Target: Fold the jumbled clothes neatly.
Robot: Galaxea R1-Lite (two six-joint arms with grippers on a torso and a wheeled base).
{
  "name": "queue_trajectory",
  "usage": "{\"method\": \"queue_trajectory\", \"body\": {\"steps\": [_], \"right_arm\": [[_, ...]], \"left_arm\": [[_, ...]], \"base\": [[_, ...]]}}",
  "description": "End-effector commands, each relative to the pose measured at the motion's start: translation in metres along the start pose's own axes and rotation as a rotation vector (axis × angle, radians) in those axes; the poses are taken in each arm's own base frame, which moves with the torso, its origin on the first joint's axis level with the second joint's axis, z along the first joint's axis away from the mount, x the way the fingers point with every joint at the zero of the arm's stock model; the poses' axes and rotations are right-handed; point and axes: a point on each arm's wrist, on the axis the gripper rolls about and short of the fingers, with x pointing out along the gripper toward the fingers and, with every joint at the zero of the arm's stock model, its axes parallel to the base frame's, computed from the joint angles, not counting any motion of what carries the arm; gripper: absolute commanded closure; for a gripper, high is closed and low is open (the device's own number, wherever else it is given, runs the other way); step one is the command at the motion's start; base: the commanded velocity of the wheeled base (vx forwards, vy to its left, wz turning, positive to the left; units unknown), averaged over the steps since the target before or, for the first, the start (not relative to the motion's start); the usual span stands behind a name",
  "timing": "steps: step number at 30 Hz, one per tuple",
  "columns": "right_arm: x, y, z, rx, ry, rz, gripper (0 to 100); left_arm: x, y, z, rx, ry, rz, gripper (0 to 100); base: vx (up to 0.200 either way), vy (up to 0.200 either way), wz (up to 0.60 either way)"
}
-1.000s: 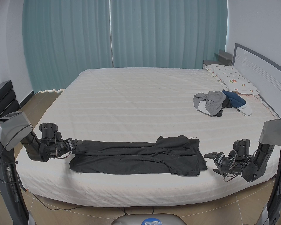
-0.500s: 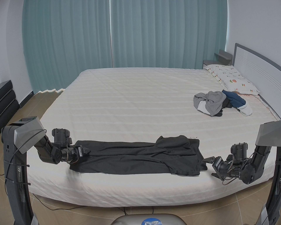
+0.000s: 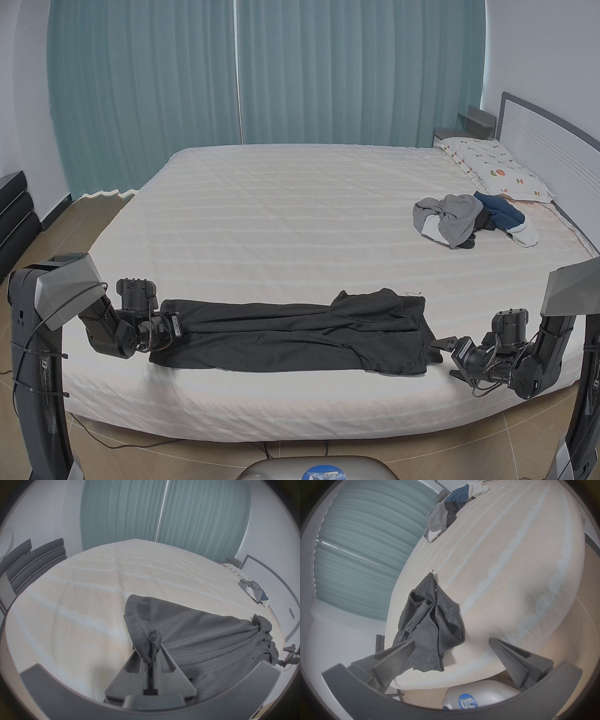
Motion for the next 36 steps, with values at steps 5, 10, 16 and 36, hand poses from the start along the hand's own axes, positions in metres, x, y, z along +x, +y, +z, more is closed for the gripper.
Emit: {"method": "queue_trajectory", "body": {"steps": [5,10,16,36], "right_arm": [[0.001,-0.002,-0.002,0.002,0.007,-0.008,0],[0.002,-0.002,-0.001,0.001,0.006,-0.007,0],[0.003,-0.001,0.0,0.0,0.002,-0.002,0],[0.003,-0.001,0.0,0.001,0.002,-0.001,0]], "left_arm": [[-0.018,-0.006,0.018,0.0,-0.049,-0.012,100],[-0.017,-0.006,0.017,-0.007,-0.048,-0.013,100],[-0.016,-0.007,0.016,-0.011,-0.046,-0.016,100],[-0.009,-0.029,0.039,-0.213,-0.123,-0.079,100]], "base": [[0.0,0.0,0.0],[0.0,0.0,0.0],[-0.033,0.0,0.0],[-0.02,-0.03,0.0]]}}
